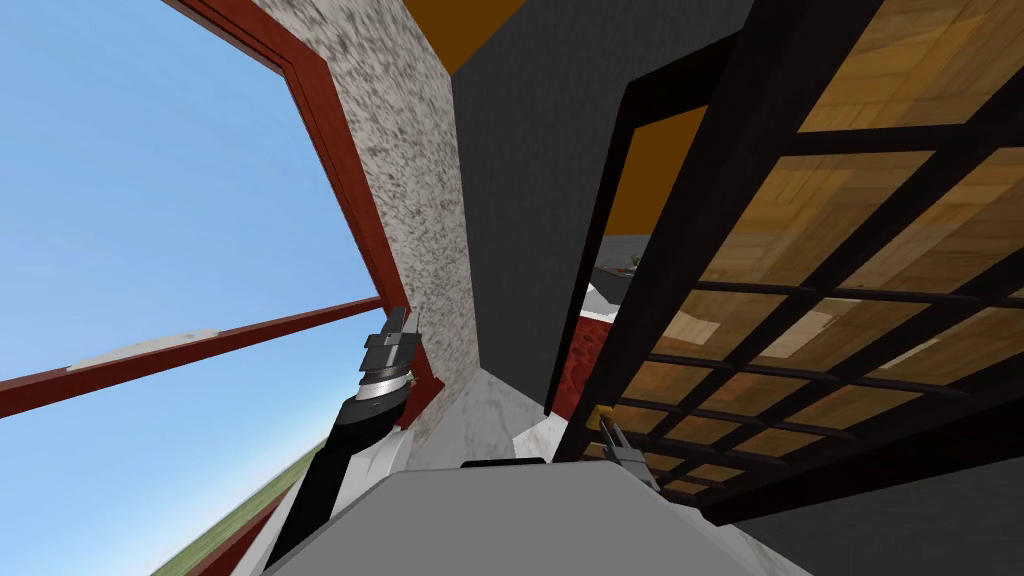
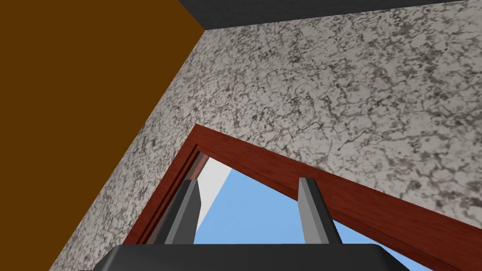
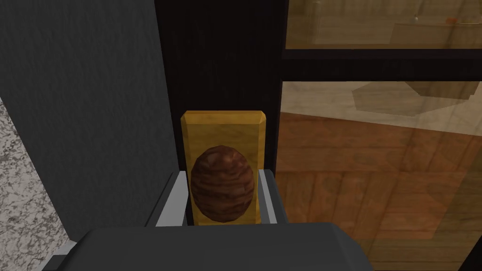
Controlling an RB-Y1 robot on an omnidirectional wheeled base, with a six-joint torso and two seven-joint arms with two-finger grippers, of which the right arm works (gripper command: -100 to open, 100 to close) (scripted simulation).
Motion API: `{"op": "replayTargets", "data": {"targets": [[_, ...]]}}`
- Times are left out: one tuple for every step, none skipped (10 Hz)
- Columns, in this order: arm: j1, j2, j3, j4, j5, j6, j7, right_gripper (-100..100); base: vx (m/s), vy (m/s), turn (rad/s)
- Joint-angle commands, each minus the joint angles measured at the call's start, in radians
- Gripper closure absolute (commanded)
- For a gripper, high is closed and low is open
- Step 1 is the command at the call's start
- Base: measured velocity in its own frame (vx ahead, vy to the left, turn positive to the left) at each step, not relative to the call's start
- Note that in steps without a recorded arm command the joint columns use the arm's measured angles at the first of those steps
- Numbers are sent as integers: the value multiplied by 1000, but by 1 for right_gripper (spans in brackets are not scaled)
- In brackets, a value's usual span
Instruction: Pull the door open
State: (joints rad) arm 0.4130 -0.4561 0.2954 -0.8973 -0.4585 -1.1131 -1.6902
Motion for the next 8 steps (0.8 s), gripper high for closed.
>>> {"op": "replayTargets", "data": {"targets": [[-2, -6, 6, 11, 5, -12, -10, 100, -138, -9, 123], [-4, -9, 10, 18, 8, -19, -16, 100, -218, -49, 143], [-5, -13, 14, 25, 11, -27, -22, 100, -257, -67, 142], [-8, -19, 20, 37, 16, -40, -33, 100, -239, -41, 171], [-10, -23, 25, 45, 19, -48, -40, 100, -223, -38, 142], [-11, -27, 29, 53, 22, -56, -46, 100, -224, -16, 122], [-13, -32, 35, 64, 27, -67, -56, 100, -216, -12, 142], [-15, -36, 39, 71, 30, -75, -62, 100, -236, -26, 129]]}}
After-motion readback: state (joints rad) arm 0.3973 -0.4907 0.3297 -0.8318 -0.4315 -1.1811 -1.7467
